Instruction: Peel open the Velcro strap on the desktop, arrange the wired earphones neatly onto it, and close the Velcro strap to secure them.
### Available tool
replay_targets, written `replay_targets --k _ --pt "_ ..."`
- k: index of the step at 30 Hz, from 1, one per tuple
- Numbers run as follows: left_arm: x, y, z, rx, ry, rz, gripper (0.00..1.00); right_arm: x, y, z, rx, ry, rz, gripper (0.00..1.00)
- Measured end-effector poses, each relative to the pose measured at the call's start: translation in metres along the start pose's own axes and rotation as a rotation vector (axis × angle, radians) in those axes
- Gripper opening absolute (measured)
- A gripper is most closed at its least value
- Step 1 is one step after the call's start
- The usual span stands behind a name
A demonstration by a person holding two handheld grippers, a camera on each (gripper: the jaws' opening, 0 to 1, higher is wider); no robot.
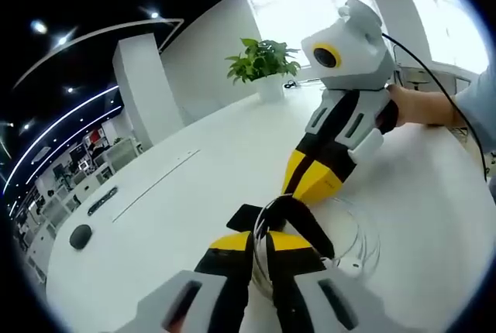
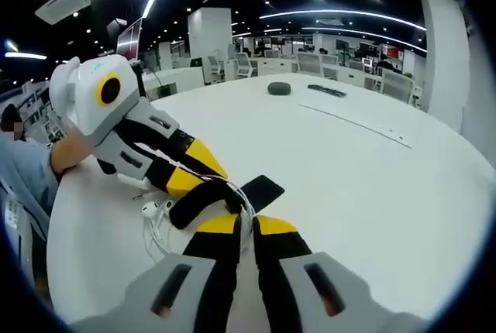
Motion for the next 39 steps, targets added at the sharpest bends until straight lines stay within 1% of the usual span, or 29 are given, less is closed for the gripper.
replay_targets --k 3,5,8,10,12,16,21,25,29,32,36,39 --pt "0.000 0.002 -0.002 -0.009 -0.001 0.005 0.11 0.001 0.000 -0.002 0.007 0.004 -0.013 0.09" --pt "0.000 0.004 -0.003 -0.021 -0.006 0.002 0.11 -0.001 -0.002 -0.002 0.018 -0.009 -0.020 0.09" --pt "-0.002 0.008 -0.006 -0.041 -0.022 -0.007 0.11 -0.007 -0.006 -0.006 0.042 -0.051 -0.024 0.08" --pt "-0.003 0.008 -0.008 -0.041 -0.025 -0.008 0.11 -0.010 -0.006 -0.008 0.036 -0.066 -0.027 0.08" --pt "-0.003 0.001 -0.008 -0.012 -0.034 -0.016 0.10 -0.011 -0.001 -0.009 0.005 -0.074 -0.035 0.08" --pt "-0.001 -0.010 -0.004 0.020 -0.017 -0.008 0.10 -0.006 0.006 -0.006 -0.013 -0.061 -0.055 0.08" --pt "0.000 -0.015 -0.003 0.040 -0.012 0.008 0.10 -0.008 0.004 -0.004 0.001 -0.083 -0.065 0.09" --pt "0.000 -0.021 -0.003 0.068 -0.011 0.000 0.10 -0.010 0.001 -0.003 0.016 -0.112 -0.074 0.10" --pt "0.002 -0.026 -0.002 0.089 -0.009 -0.009 0.10 -0.013 0.004 -0.001 -0.003 -0.134 -0.077 0.11" --pt "0.002 -0.028 -0.001 0.098 -0.005 -0.005 0.10 -0.014 0.006 0.002 -0.015 -0.138 -0.084 0.11" --pt "0.002 -0.034 -0.001 0.117 -0.005 -0.006 0.09 -0.019 0.008 0.004 -0.039 -0.160 -0.066 0.11" --pt "0.001 -0.038 -0.002 0.125 -0.005 0.000 0.09 -0.021 0.008 0.006 -0.040 -0.163 -0.062 0.10"
Point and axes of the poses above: the point that each gripper's makers call its tool centre point, and the gripper's own axes: z roughly forward along the fingers, y roughly to its left, x roughly out of its underside, the point moved 2 cm from there along -z, roughly backward along the fingers, and after that the axes turned 10 degrees about x, right-handed, at the moved point
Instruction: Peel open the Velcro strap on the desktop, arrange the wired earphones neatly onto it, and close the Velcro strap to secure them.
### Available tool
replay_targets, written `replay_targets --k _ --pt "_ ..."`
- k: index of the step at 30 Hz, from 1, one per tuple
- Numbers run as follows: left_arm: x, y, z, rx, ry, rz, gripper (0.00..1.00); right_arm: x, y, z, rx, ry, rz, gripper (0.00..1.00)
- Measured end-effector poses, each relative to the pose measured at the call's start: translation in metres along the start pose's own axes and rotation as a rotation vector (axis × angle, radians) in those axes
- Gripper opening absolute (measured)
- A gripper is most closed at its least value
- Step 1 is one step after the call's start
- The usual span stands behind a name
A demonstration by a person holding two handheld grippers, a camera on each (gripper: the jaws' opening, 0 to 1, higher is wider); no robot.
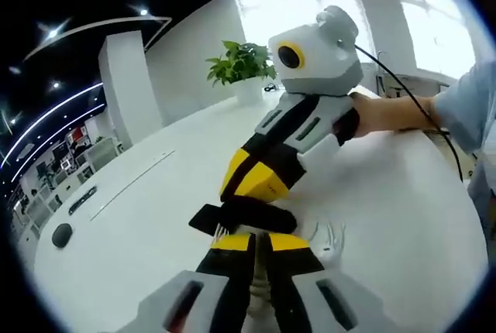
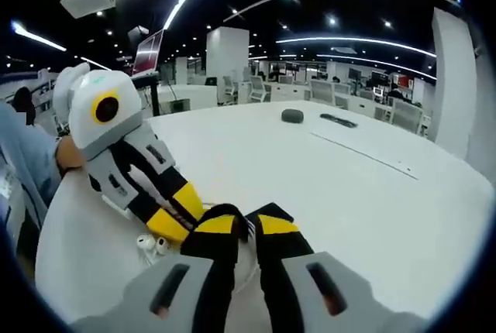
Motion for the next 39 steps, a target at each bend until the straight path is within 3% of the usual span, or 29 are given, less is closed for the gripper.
replay_targets --k 19,39 --pt "0.001 -0.021 0.001 0.090 0.003 -0.041 0.05 -0.009 -0.014 0.022 -0.025 0.003 -0.002 0.06" --pt "0.001 -0.028 0.000 0.107 0.009 -0.024 0.05 0.011 -0.015 0.033 -0.073 0.030 -0.178 0.05"
Point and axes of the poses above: the point that each gripper's makers call its tool centre point, and the gripper's own axes: z roughly forward along the fingers, y roughly to its left, x roughly out of its underside, the point moved 2 cm from there along -z, roughly backward along the fingers, and after that the axes turned 10 degrees about x, right-handed, at the moved point
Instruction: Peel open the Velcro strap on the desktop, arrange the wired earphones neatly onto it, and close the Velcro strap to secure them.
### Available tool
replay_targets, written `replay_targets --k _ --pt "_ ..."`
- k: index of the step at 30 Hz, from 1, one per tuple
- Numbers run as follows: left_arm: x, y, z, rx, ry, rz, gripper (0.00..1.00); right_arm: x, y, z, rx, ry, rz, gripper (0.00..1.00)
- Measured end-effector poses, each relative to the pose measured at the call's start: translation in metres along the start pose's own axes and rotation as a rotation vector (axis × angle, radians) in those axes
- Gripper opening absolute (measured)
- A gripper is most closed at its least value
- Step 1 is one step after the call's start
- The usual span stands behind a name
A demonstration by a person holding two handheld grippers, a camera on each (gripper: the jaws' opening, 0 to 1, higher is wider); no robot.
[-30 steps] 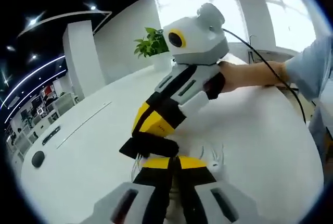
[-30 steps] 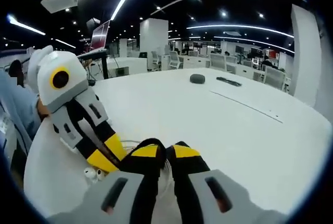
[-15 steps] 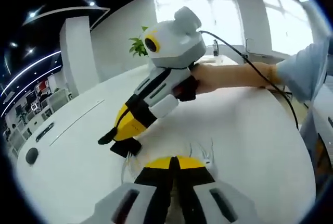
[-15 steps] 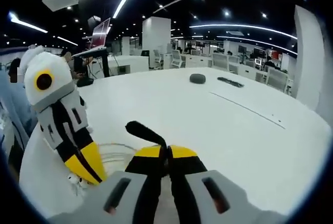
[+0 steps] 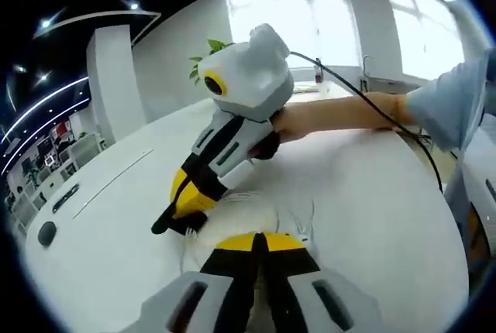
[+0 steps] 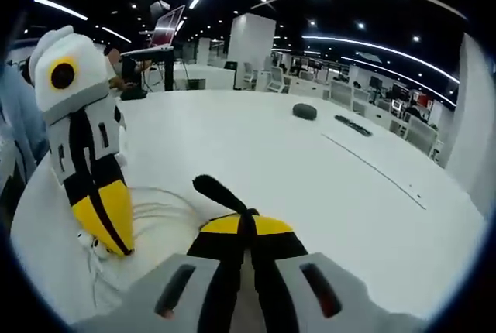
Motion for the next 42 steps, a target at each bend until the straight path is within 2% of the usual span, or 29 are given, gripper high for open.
replay_targets --k 5,10,19,22,26,29,34,38,41,42 --pt "-0.002 -0.002 0.001 0.013 -0.013 -0.013 0.05 0.000 -0.003 0.002 -0.008 -0.040 -0.009 0.05" --pt "-0.005 -0.003 -0.001 0.022 -0.034 -0.029 0.05 -0.002 -0.009 0.006 0.017 -0.066 -0.022 0.06" --pt "-0.009 -0.002 -0.004 0.021 -0.053 -0.024 0.05 -0.003 -0.020 0.013 0.055 -0.080 -0.022 0.06" --pt "-0.013 -0.003 -0.007 0.025 -0.075 -0.029 0.05 -0.004 -0.022 0.014 0.071 -0.077 -0.030 0.06" --pt "-0.022 -0.002 -0.013 0.009 -0.141 -0.052 0.06 -0.002 -0.030 0.014 0.119 -0.052 0.002 0.11" --pt "-0.029 0.006 -0.028 -0.056 -0.213 -0.077 0.06 -0.005 -0.038 0.006 0.161 -0.060 0.056 0.11" --pt "-0.028 0.026 -0.054 -0.180 -0.292 -0.140 0.06 -0.006 -0.056 -0.013 0.248 -0.063 0.149 0.11" --pt "-0.029 0.042 -0.076 -0.282 -0.343 -0.173 0.05 -0.009 -0.057 -0.032 0.270 -0.075 0.211 0.11" --pt "-0.033 0.055 -0.097 -0.379 -0.376 -0.160 0.05 -0.014 -0.057 -0.051 0.287 -0.097 0.239 0.11" --pt "-0.034 0.057 -0.101 -0.394 -0.384 -0.159 0.05 -0.016 -0.057 -0.057 0.294 -0.110 0.253 0.11"
Point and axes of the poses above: the point that each gripper's makers call its tool centre point, and the gripper's own axes: z roughly forward along the fingers, y roughly to its left, x roughly out of its underside, the point moved 2 cm from there along -z, roughly backward along the fingers, and after that the axes turned 10 degrees about x, right-handed, at the moved point
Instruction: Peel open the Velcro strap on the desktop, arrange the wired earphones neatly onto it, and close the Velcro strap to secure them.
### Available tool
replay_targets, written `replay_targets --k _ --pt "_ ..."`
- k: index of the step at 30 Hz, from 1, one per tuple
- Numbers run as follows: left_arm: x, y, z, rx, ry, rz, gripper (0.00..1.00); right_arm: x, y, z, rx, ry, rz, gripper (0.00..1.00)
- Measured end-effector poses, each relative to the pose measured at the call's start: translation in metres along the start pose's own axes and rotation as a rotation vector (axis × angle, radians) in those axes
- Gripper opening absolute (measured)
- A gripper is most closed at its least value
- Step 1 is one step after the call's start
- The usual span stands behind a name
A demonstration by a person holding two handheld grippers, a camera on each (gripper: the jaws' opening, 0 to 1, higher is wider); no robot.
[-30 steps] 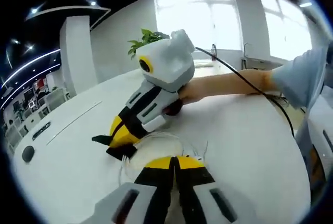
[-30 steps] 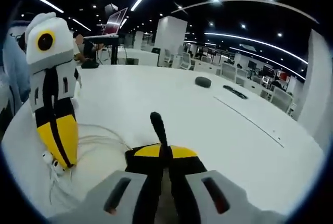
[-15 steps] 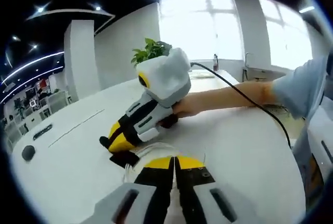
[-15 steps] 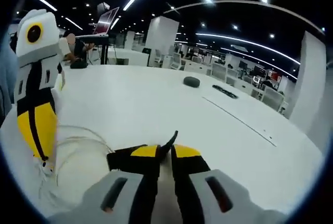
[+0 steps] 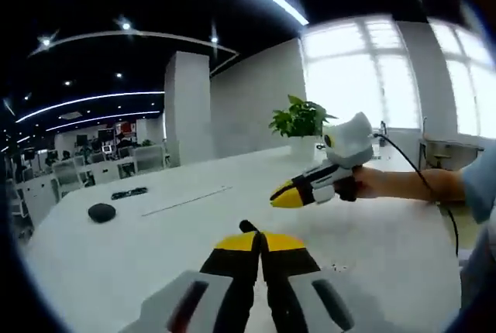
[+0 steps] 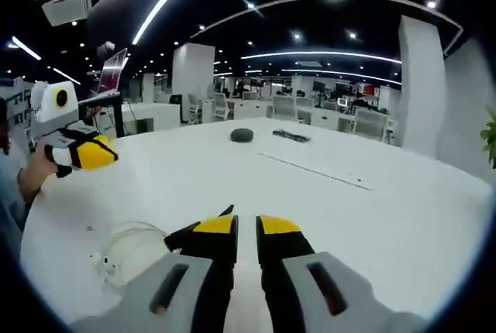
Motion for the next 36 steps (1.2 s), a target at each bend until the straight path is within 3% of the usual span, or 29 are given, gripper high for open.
replay_targets --k 4,9,14,20,25,28,31,36 --pt "-0.016 0.018 -0.015 -0.092 -0.071 -0.001 0.05 -0.014 -0.006 -0.017 0.019 -0.047 0.069 0.11" --pt "-0.022 0.034 -0.029 -0.187 -0.118 0.001 0.05 -0.026 -0.013 -0.031 0.044 -0.092 0.123 0.11" --pt "-0.028 0.071 -0.041 -0.348 -0.153 0.017 0.05 -0.030 -0.019 -0.041 0.070 -0.108 0.155 0.11" --pt "-0.046 0.094 -0.056 -0.476 -0.211 0.093 0.07 -0.030 -0.035 -0.055 0.115 -0.138 0.239 0.11" --pt "-0.048 0.100 -0.061 -0.514 -0.233 0.136 0.08 -0.028 -0.064 -0.068 0.230 -0.171 0.257 0.11" --pt "-0.040 0.103 -0.061 -0.538 -0.235 0.153 0.11 -0.026 -0.078 -0.073 0.287 -0.178 0.269 0.13" --pt "-0.026 0.105 -0.057 -0.544 -0.219 0.130 0.12 -0.021 -0.096 -0.078 0.391 -0.176 0.234 0.17" --pt "-0.015 0.104 -0.053 -0.534 -0.186 0.107 0.21 -0.018 -0.107 -0.082 0.436 -0.189 0.273 0.25"
Point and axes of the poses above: the point that each gripper's makers call its tool centre point, and the gripper's own axes: z roughly forward along the fingers, y roughly to its left, x roughly out of its underside, the point moved 2 cm from there along -z, roughly backward along the fingers, and after that the axes turned 10 degrees about x, right-handed, at the moved point
